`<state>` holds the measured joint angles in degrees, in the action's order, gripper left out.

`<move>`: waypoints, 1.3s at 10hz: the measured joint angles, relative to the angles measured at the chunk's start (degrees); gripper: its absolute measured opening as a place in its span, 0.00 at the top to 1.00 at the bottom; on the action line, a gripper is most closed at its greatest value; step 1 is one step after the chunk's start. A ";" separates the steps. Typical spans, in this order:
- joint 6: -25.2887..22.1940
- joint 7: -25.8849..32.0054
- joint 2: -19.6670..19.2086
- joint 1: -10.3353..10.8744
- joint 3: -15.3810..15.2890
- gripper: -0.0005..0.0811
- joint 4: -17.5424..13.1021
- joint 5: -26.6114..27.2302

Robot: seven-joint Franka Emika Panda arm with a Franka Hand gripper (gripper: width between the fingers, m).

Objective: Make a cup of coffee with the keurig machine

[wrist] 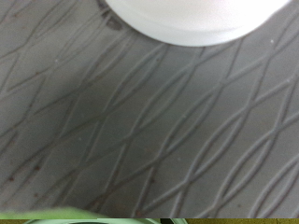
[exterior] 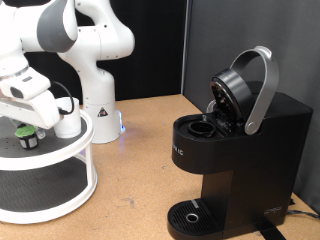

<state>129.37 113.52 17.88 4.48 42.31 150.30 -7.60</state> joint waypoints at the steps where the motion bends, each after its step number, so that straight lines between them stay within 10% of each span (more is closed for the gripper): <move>1: -0.11 0.00 0.03 0.00 0.00 0.40 -0.27 0.38; 9: -10.15 0.39 3.56 -0.03 0.00 0.40 -5.90 1.56; 13: -22.72 -9.04 3.62 0.65 -0.06 0.40 -10.71 17.56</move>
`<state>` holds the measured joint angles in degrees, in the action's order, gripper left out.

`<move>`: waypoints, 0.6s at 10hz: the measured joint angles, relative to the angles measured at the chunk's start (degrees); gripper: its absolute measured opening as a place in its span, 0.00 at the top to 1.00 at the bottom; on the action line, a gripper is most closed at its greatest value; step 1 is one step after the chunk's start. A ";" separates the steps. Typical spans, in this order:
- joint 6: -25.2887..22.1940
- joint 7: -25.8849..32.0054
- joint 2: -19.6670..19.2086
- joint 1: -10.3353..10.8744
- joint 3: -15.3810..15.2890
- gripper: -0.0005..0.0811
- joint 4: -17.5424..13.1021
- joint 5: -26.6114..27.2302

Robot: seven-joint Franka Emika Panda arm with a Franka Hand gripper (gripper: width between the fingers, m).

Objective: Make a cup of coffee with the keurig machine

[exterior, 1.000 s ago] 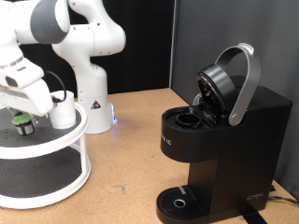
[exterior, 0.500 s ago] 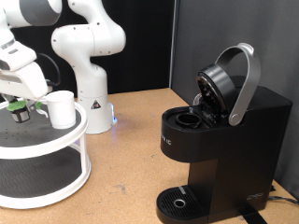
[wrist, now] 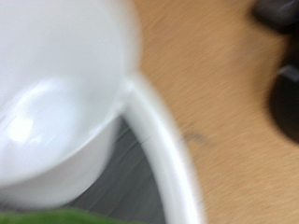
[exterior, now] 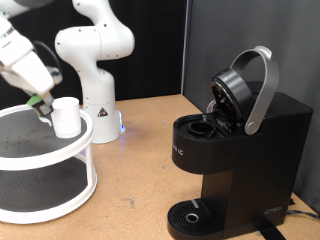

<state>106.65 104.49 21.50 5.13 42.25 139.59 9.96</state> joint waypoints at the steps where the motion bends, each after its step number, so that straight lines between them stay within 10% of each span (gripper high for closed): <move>1: -0.83 -3.75 0.21 0.10 -0.27 0.40 -1.40 5.14; 3: 3.83 -11.59 1.72 0.01 -2.14 0.40 -1.09 11.49; 6: -2.32 -11.07 1.16 0.63 -2.05 0.40 -1.54 12.50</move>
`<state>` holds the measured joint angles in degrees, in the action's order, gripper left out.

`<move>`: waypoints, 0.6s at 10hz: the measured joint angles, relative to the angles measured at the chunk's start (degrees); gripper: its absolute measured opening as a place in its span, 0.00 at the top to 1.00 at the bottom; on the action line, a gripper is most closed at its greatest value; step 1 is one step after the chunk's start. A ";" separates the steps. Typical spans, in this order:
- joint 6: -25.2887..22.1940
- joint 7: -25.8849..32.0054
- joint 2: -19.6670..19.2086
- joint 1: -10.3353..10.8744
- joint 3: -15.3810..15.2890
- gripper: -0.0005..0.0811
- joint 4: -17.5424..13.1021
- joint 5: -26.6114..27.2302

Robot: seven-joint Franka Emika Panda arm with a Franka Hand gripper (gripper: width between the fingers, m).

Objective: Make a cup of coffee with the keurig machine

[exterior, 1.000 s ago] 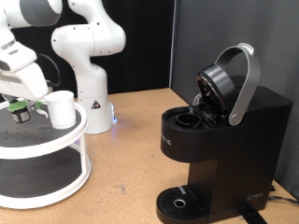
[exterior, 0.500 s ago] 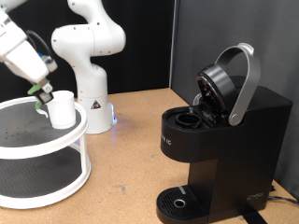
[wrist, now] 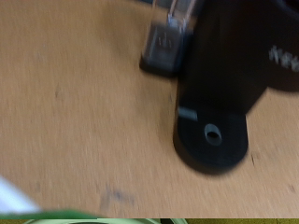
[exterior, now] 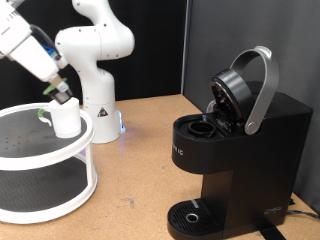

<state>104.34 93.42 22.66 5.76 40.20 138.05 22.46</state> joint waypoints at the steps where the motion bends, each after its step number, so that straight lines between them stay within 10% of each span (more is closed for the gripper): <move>1: -2.41 -1.99 -0.26 0.97 -0.27 0.40 -0.37 3.23; 6: 4.42 -8.98 -0.39 5.01 -6.74 0.40 -0.55 13.22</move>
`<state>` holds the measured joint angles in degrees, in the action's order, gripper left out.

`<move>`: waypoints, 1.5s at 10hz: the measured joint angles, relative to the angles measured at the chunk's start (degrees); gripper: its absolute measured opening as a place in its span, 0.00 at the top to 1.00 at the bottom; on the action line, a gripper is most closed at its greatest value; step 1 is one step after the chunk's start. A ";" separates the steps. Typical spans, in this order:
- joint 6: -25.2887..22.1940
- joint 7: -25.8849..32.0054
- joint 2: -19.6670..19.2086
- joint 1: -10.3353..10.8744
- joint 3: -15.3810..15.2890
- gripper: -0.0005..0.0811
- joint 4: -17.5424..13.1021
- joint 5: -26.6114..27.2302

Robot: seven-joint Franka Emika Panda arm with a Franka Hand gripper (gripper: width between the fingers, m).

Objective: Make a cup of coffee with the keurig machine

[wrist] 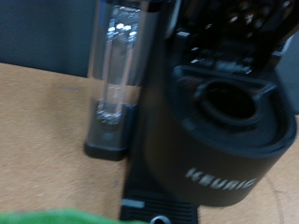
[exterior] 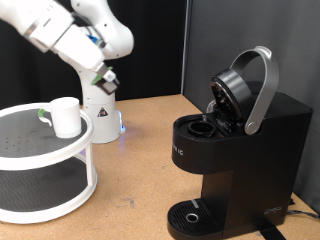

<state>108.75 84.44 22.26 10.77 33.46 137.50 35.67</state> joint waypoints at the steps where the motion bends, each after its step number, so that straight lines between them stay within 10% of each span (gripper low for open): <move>1: 1.54 -0.27 -0.09 0.46 -0.65 0.40 0.00 0.71; 15: 9.66 -12.43 -3.32 5.98 -11.60 0.40 -2.83 6.51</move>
<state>118.41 72.01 18.95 16.76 21.85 134.67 42.18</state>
